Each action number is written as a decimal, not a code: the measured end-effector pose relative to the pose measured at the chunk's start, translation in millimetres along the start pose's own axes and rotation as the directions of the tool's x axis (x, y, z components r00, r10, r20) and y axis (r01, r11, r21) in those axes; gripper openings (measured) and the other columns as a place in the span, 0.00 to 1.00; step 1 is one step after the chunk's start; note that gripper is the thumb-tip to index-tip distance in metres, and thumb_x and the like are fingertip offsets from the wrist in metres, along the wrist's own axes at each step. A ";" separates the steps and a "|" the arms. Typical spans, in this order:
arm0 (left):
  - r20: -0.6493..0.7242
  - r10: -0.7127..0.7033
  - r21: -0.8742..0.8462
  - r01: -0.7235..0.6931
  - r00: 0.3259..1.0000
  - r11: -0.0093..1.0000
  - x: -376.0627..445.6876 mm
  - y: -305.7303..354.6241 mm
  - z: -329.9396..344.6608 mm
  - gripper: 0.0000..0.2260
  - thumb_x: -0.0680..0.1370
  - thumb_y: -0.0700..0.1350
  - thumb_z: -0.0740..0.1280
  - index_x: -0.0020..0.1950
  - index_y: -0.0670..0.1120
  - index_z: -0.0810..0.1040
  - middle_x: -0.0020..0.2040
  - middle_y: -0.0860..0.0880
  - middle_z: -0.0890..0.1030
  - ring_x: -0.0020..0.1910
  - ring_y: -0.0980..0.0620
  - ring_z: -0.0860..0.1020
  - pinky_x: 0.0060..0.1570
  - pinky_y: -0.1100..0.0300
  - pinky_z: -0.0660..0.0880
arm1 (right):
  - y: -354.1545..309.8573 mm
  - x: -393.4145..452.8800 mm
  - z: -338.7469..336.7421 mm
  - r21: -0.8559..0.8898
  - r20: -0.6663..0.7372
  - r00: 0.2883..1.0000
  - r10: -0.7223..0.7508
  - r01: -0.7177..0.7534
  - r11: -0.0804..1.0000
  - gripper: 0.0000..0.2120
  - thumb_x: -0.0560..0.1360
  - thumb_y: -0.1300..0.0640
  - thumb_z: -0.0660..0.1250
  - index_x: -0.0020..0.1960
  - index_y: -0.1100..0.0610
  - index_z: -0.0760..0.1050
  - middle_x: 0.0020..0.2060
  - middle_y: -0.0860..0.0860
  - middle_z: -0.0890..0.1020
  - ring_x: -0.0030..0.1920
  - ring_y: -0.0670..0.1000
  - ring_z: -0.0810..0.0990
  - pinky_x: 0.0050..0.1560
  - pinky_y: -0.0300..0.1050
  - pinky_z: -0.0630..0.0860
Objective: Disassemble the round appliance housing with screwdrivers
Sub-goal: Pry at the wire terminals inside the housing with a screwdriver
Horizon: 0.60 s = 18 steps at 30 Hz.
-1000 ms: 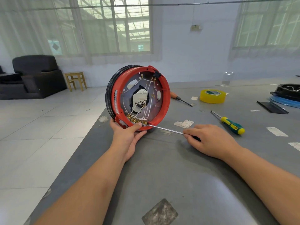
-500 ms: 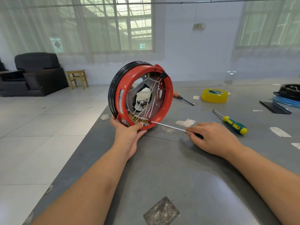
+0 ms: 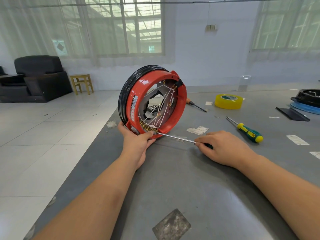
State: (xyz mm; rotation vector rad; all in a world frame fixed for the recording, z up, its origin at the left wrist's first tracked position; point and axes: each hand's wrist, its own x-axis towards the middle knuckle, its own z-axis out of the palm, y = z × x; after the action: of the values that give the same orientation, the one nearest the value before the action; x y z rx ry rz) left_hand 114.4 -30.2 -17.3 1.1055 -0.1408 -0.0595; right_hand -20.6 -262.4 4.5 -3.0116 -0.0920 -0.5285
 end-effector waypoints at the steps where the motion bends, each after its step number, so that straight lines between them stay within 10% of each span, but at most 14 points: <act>1: 0.008 0.008 0.031 -0.008 1.000 0.999 0.3 -0.4 0.2 0.39 0.76 0.24 0.69 0.73 0.58 0.59 0.65 0.50 0.75 0.60 0.45 0.82 0.49 0.47 0.86 | 0.6 1.3 -0.3 0.008 0.021 1.000 0.003 -0.003 1.000 0.15 0.83 0.45 0.59 0.58 0.44 0.83 0.50 0.46 0.86 0.49 0.51 0.82 0.48 0.53 0.81; 18: -0.068 -0.032 0.024 0.034 0.997 0.999 2.8 4.4 3.2 0.32 0.76 0.24 0.67 0.63 0.56 0.59 0.65 0.45 0.74 0.58 0.42 0.83 0.49 0.45 0.86 | -22.2 -3.6 12.6 -0.161 -0.006 0.992 0.126 -0.125 0.979 0.18 0.84 0.43 0.50 0.55 0.46 0.77 0.47 0.46 0.79 0.46 0.56 0.81 0.41 0.51 0.80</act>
State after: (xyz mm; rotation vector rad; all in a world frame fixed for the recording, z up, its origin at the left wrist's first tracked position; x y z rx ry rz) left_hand 116.6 -31.5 -11.7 1.1336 -0.0629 -0.0501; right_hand -21.4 -239.3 -6.9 -3.1472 0.1468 -0.5414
